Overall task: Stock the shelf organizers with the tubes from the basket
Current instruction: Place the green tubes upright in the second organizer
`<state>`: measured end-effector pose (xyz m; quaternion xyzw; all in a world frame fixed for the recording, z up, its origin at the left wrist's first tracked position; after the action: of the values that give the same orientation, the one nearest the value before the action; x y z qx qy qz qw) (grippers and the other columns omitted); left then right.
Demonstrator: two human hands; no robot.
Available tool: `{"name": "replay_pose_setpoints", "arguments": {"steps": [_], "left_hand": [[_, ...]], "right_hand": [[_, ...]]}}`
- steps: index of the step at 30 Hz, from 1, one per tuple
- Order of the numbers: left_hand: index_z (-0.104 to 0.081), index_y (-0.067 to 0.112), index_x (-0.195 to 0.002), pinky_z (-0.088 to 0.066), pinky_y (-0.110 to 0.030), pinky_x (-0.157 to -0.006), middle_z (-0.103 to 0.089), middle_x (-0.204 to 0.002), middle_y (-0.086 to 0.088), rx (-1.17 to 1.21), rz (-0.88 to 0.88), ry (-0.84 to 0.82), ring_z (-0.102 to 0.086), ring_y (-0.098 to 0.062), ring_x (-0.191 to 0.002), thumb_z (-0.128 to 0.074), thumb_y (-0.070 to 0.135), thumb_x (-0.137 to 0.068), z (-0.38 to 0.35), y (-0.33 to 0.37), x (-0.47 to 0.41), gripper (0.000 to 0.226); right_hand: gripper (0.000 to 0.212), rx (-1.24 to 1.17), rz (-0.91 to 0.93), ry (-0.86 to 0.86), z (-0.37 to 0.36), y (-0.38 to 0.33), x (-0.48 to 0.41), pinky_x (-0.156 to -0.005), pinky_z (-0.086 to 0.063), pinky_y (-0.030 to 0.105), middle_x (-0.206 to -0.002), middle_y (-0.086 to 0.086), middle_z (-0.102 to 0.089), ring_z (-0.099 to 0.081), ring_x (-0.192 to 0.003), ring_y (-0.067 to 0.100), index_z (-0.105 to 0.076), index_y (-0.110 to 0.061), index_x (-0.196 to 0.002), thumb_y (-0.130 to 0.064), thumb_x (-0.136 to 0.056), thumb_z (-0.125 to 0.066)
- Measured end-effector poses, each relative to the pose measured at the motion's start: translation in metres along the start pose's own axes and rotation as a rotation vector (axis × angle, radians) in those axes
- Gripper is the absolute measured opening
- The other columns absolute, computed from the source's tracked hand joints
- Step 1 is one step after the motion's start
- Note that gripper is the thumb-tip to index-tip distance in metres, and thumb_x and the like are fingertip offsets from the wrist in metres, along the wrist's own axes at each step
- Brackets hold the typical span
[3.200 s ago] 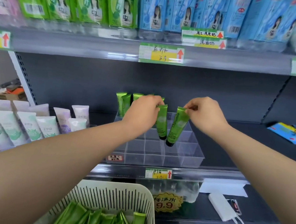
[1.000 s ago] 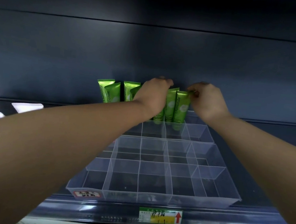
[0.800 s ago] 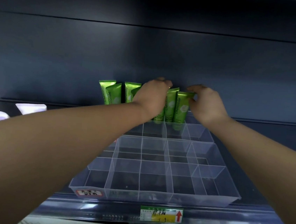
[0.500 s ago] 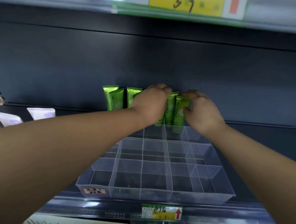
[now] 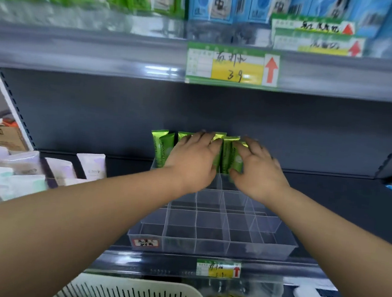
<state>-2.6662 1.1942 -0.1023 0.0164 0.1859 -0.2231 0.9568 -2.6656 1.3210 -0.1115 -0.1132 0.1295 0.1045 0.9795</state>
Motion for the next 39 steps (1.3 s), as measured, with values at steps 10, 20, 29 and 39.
{"name": "replay_pose_setpoints", "arguments": {"steps": [10,20,29,39], "left_hand": [[-0.014,0.018,-0.148,-0.010,-0.040,-0.117,-0.014,-0.155,-0.006,-0.036,0.047,-0.020,-0.010,-0.024,-0.143,-0.045,0.042,-0.089,0.018,-0.007,0.075,0.070],[-0.014,0.019,-0.149,-0.010,-0.043,-0.117,-0.012,-0.156,-0.004,-0.019,0.122,-0.028,-0.006,-0.024,-0.144,-0.046,0.045,-0.089,0.036,-0.012,0.179,0.073],[-0.018,0.016,-0.148,-0.013,-0.041,-0.116,-0.019,-0.155,-0.007,0.013,0.159,-0.085,-0.012,-0.025,-0.144,-0.049,0.043,-0.088,0.016,-0.012,0.265,0.072],[-0.026,0.013,-0.145,-0.021,-0.037,-0.116,-0.032,-0.148,-0.005,0.125,0.246,-0.278,-0.025,-0.022,-0.139,-0.050,0.039,-0.087,-0.051,-0.013,0.334,0.068]], "right_hand": [[0.070,0.027,0.038,-0.053,0.007,-0.043,0.053,-0.115,-0.010,0.043,-0.158,-0.001,0.001,0.002,-0.145,0.020,-0.015,-0.026,-0.148,-0.041,-0.089,-0.049],[0.079,0.009,0.087,-0.113,-0.008,-0.105,0.130,-0.116,-0.008,0.042,-0.157,-0.001,0.010,0.009,-0.145,0.020,-0.002,-0.027,-0.150,-0.045,-0.089,-0.050],[0.081,-0.037,0.107,-0.215,-0.052,-0.139,0.196,-0.116,-0.010,0.043,-0.158,0.001,0.006,0.005,-0.145,0.022,-0.003,-0.025,-0.150,-0.043,-0.088,-0.053],[0.080,-0.077,0.082,-0.419,-0.130,-0.144,0.255,-0.119,-0.009,0.043,-0.158,0.005,-0.004,-0.003,-0.145,0.024,-0.008,-0.025,-0.149,-0.040,-0.086,-0.055]]}}
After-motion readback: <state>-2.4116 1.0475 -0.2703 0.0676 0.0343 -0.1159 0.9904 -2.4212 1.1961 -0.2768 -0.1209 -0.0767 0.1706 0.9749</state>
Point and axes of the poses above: each hand's wrist, its own x-axis away from the middle knuckle, its own z-axis out of the back of the hand, y = z × x, the point moved 6 cm from there along -x, towards the middle knuckle
